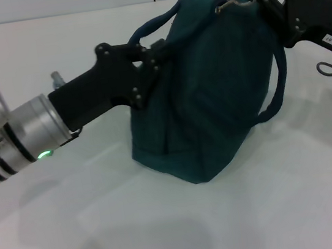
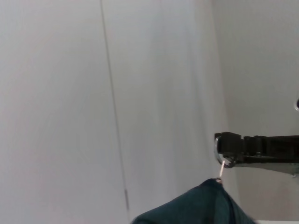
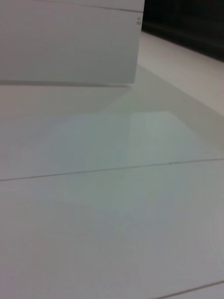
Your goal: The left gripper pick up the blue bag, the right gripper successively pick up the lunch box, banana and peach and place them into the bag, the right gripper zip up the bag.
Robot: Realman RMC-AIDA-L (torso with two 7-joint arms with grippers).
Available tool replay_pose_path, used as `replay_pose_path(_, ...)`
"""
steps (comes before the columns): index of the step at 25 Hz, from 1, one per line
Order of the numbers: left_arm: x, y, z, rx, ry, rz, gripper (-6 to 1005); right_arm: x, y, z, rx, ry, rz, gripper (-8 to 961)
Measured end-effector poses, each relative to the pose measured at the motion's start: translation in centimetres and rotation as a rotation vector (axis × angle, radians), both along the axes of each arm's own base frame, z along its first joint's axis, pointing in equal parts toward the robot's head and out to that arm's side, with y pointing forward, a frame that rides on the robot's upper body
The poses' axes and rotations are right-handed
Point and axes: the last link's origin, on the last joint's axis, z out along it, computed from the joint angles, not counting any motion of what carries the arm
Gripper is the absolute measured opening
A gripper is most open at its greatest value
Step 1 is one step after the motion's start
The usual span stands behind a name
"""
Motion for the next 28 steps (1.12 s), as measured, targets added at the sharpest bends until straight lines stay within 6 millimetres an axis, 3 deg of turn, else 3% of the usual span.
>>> replay_pose_path(6,-1.4,-0.4,1.5,0.04,-0.008,0.02,48,1.2,0.8,0.5,0.0,0.0,-0.091,19)
replay_pose_path(28,-3.2,-0.3,3.1,0.099,-0.011,0.082,43,5.6,1.3,0.5,0.034,-0.049,-0.338,20)
